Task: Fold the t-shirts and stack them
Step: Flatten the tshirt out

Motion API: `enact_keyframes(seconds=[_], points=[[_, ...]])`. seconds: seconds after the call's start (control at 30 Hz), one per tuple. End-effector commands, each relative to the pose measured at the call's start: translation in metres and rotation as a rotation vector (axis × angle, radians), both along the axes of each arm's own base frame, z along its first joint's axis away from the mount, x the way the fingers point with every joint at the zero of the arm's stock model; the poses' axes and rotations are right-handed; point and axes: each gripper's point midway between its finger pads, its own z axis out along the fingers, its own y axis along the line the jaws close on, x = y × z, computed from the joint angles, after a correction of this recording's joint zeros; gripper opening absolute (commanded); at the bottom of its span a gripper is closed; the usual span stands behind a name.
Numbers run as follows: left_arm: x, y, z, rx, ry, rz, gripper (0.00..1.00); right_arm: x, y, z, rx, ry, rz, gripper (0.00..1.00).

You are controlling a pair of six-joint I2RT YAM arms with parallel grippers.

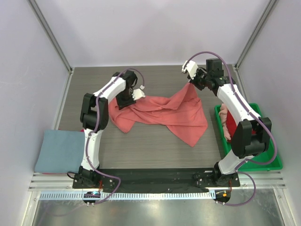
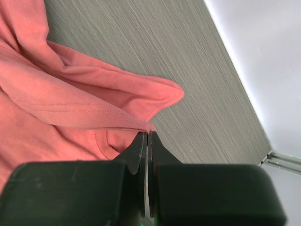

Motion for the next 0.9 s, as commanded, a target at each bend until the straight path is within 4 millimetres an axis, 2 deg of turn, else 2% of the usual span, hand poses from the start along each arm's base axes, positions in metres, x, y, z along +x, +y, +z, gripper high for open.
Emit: enact_keyframes(seconds=[0.0,0.27,0.37,0.47,0.5,0.6,0.7,0.8,0.83,0.87], points=[[0.018,0.000,0.006,0.002,-0.075,0.029,0.38,0.002,0.005,0.023,0.017,-0.070,-0.002,0.01],[0.033,0.001,-0.004,0.022,-0.117,0.060,0.38,0.002,0.007,0.020,0.018,-0.060,-0.004,0.01],[0.038,-0.001,-0.004,0.018,-0.131,0.069,0.34,0.001,0.008,0.020,0.019,-0.059,-0.003,0.01],[0.043,-0.002,-0.002,0.015,-0.151,0.081,0.25,0.002,0.009,0.019,0.022,-0.057,-0.005,0.01],[0.044,-0.002,-0.003,0.016,-0.150,0.086,0.16,0.002,0.009,0.020,0.024,-0.059,-0.007,0.02],[0.048,-0.003,0.000,0.009,-0.166,0.102,0.01,0.001,0.009,0.019,0.027,-0.055,-0.009,0.01],[0.052,-0.004,0.005,0.000,-0.187,0.116,0.00,0.002,0.009,0.020,0.029,-0.060,-0.012,0.01],[0.063,-0.001,0.028,-0.018,-0.264,0.151,0.00,0.007,0.007,0.029,0.040,-0.088,-0.040,0.01],[0.070,-0.001,0.052,-0.051,-0.325,0.187,0.00,0.012,0.002,0.036,0.051,-0.106,-0.096,0.01],[0.078,0.004,0.068,-0.071,-0.373,0.221,0.00,0.024,-0.001,0.053,0.081,-0.176,-0.143,0.01]])
